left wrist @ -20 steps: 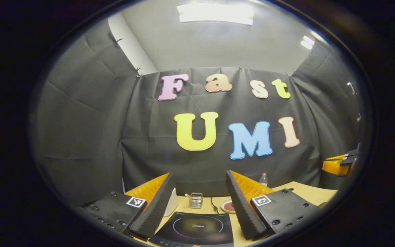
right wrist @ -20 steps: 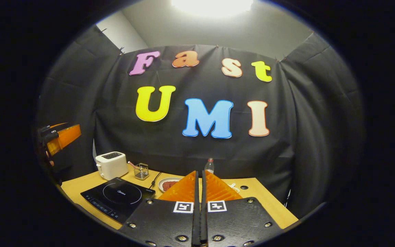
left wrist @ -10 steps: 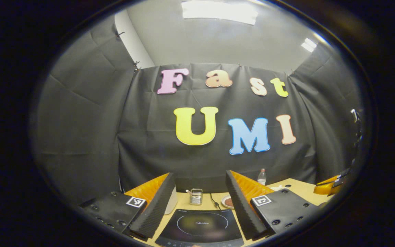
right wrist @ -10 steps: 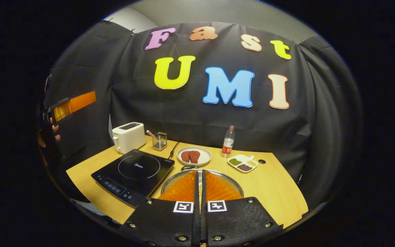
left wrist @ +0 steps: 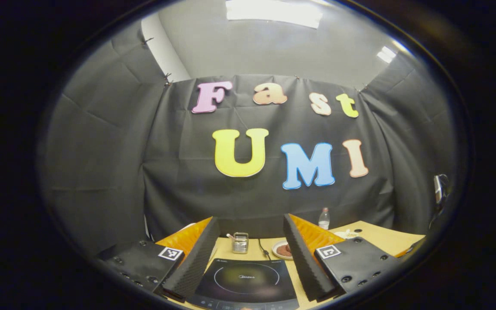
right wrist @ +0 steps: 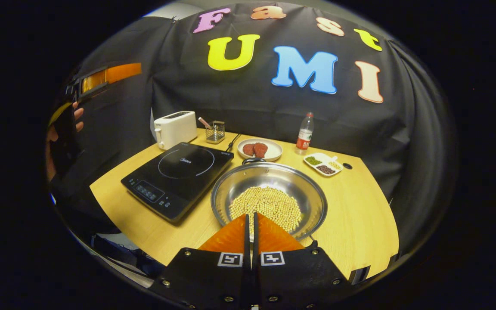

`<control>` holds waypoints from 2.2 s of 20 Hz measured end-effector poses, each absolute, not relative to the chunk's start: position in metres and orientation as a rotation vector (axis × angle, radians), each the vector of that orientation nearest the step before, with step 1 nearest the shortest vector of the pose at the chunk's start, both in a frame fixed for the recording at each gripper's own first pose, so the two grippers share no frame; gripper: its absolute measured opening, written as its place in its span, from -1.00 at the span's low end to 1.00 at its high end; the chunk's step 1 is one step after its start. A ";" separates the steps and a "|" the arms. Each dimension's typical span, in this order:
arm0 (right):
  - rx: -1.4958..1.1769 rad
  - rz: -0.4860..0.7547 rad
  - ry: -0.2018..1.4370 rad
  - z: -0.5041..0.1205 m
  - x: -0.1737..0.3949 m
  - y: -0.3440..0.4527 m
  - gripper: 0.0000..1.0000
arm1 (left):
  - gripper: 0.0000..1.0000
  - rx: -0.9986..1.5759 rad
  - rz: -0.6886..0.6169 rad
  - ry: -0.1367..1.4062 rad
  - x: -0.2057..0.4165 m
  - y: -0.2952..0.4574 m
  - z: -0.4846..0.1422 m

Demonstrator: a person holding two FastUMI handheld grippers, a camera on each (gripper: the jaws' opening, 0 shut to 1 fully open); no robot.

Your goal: First push the handle of the pot to place it horizontally, then grasp the pot with both hands and set it on the induction cooktop.

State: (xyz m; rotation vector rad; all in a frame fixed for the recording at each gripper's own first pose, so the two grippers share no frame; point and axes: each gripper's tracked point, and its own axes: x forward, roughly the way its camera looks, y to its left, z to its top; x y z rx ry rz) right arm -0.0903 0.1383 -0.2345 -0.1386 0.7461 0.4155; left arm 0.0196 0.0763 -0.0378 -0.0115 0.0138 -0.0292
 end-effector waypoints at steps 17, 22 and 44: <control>-0.122 0.533 1.015 -0.319 -0.107 0.087 -0.99 | 0.93 0.015 0.020 0.082 0.040 0.008 -0.060; -0.147 0.523 1.020 -0.324 -0.095 0.061 -0.98 | 0.99 0.000 0.016 0.093 0.053 -0.019 -0.066; -0.141 0.365 0.991 -0.344 0.014 -0.044 -0.98 | 0.93 0.040 0.091 0.163 0.068 -0.052 -0.097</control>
